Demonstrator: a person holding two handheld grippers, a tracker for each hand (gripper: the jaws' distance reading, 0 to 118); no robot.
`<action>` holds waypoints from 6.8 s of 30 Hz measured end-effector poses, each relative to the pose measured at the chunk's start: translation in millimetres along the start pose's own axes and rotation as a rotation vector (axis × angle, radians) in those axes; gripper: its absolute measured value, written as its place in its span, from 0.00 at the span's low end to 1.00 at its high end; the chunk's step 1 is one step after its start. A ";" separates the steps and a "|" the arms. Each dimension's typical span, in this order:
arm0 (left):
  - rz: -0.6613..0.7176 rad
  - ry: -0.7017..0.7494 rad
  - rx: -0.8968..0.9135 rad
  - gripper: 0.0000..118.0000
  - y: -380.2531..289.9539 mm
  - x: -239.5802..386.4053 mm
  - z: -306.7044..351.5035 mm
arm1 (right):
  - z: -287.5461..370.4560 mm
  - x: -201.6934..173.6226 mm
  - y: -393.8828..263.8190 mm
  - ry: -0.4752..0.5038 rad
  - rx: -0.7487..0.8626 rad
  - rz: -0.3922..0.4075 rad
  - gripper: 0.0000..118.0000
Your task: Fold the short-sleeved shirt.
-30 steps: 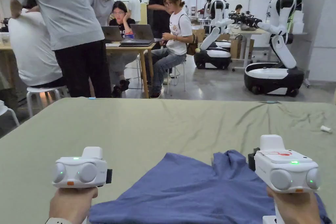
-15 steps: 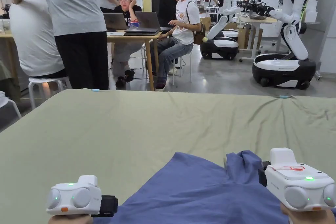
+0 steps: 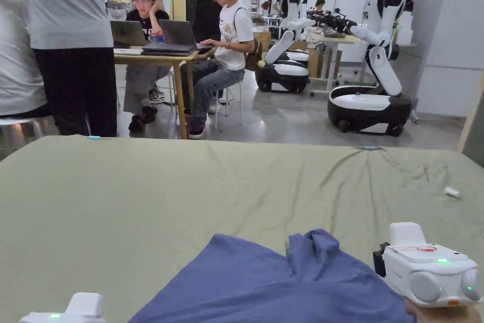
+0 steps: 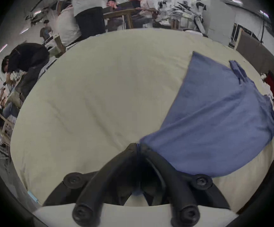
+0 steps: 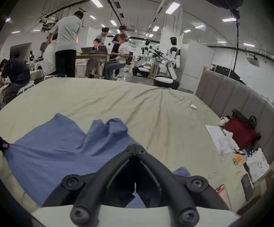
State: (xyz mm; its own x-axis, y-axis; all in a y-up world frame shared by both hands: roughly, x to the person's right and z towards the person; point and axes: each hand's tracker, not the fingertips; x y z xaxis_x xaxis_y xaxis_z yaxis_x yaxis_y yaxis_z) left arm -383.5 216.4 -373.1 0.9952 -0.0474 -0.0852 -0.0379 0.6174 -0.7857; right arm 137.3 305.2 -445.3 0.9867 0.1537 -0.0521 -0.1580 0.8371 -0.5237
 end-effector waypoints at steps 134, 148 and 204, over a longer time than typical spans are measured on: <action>-0.186 -0.007 0.421 0.00 -51.5 106.3 174.1 | 182.3 -14.7 -108.4 0.102 0.114 -0.021 0.00; -0.085 -0.002 0.201 0.91 -113.7 -9.3 130.7 | 143.8 -8.5 -133.3 0.132 0.022 -0.062 0.00; -0.096 0.006 0.105 0.01 18.1 43.7 86.7 | 76.8 54.2 -76.2 0.065 -0.150 -0.099 0.06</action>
State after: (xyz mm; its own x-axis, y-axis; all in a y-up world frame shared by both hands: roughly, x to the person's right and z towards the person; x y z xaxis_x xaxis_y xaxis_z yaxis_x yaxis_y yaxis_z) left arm -332.9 293.6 -338.0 0.9933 -0.1147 -0.0167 0.0673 0.6884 -0.7222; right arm 200.0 290.0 -342.9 0.9983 0.0363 -0.0465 -0.0578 0.7579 -0.6498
